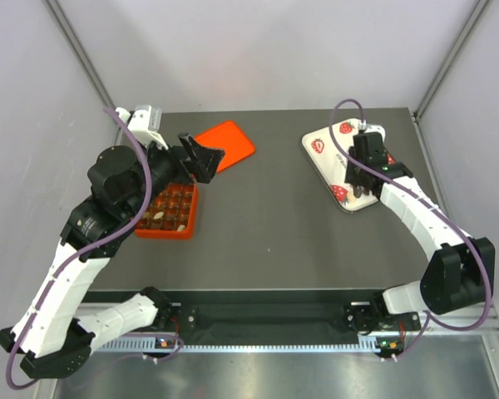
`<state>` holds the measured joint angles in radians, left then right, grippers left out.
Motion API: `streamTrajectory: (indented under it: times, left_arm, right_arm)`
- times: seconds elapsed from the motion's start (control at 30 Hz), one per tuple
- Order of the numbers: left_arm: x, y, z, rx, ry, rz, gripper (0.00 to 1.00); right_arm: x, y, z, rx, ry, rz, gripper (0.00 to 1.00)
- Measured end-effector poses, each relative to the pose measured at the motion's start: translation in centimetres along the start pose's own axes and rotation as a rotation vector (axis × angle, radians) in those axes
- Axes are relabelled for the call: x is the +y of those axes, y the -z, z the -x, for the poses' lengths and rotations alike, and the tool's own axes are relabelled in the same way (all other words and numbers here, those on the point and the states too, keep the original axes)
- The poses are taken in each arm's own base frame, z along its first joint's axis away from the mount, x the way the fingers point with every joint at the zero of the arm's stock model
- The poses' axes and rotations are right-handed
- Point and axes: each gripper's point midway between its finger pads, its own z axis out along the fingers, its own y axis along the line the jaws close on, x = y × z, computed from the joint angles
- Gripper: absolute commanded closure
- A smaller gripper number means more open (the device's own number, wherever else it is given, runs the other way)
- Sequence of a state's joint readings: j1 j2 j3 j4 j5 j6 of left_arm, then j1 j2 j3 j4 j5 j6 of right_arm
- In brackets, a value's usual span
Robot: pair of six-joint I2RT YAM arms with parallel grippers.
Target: Pack the chocolate
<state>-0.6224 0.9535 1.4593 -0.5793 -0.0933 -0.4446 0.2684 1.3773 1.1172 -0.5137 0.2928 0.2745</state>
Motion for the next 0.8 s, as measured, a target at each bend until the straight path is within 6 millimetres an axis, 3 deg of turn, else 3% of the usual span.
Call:
streamTrajectory:
  times: [0.3, 0.8]
  left_arm:
    - [0.0, 0.0, 0.0, 0.000, 0.000, -0.001, 0.01]
    - [-0.1, 0.1, 0.0, 0.000, 0.000, -0.004, 0.01]
  right_arm:
    - [-7.0, -0.8, -0.9, 0.044, -0.120, -0.155, 0.60]
    - [-7.3, -1.4, -2.5, 0.101, -0.151, -0.104, 0.56]
